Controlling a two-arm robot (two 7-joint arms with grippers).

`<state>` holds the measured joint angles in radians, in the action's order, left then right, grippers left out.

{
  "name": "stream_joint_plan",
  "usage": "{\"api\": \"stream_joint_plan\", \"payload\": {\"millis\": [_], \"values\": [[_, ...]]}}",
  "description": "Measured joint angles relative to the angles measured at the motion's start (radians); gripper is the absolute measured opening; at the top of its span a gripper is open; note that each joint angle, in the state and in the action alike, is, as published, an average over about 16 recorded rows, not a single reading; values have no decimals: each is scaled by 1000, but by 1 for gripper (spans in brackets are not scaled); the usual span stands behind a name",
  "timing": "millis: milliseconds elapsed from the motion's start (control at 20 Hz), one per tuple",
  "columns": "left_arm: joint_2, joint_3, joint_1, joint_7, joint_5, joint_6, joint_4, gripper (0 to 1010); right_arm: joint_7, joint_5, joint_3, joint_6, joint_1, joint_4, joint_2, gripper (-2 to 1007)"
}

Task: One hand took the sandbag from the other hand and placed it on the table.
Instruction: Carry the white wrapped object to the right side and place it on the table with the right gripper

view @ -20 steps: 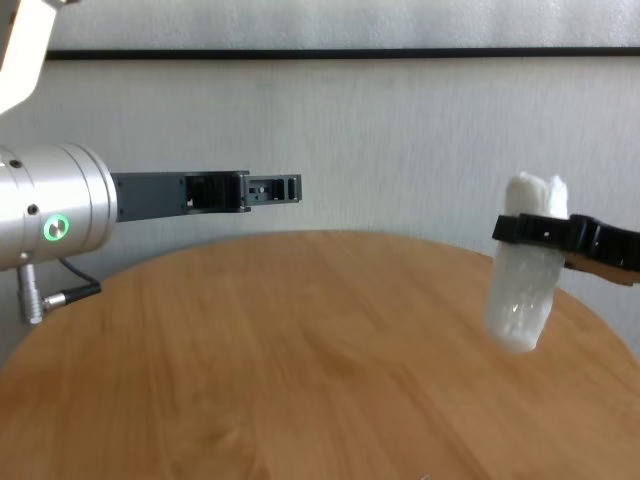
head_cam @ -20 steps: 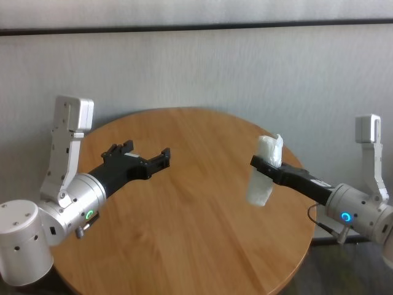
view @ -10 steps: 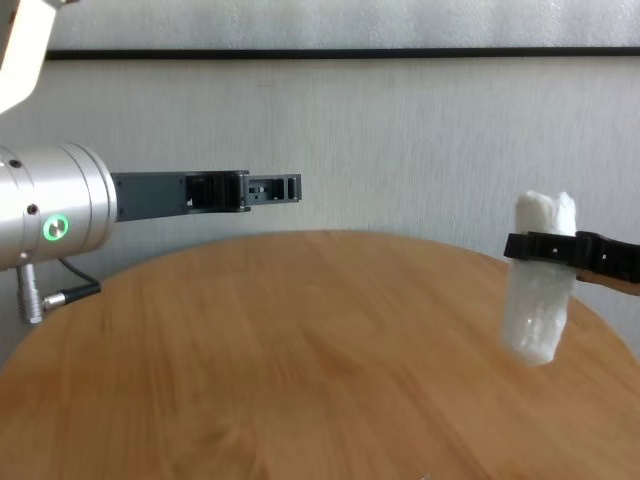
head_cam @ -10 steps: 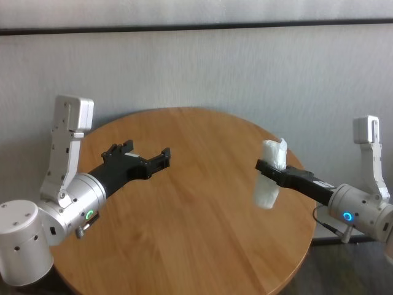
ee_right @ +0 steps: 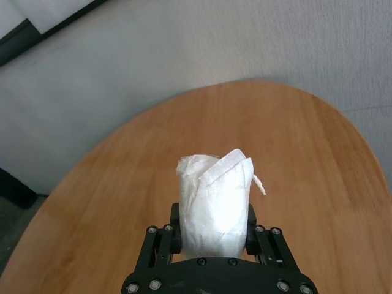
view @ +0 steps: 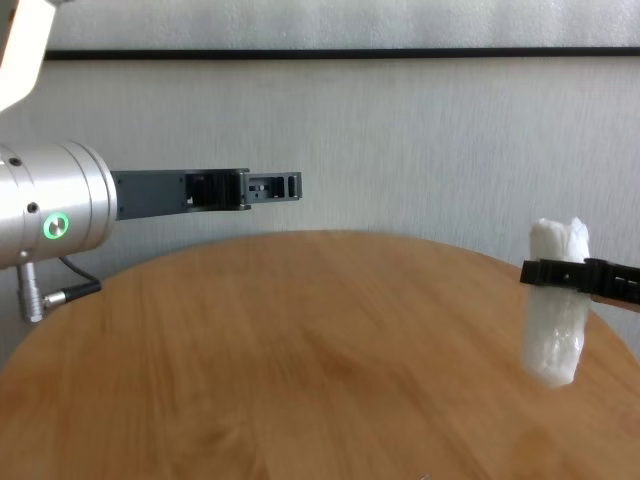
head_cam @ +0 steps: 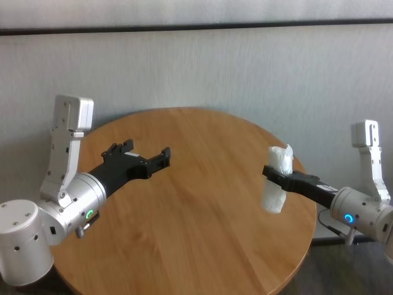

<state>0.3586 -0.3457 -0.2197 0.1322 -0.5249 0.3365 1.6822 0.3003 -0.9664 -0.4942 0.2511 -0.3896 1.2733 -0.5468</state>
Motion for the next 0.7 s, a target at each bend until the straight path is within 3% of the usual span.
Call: {"api": "stream_joint_plan", "payload": {"millis": [700], "values": [[1,-1,0,0,-1,-1,1,1000,8,53,0,1,-36,-78,33,543]]}}
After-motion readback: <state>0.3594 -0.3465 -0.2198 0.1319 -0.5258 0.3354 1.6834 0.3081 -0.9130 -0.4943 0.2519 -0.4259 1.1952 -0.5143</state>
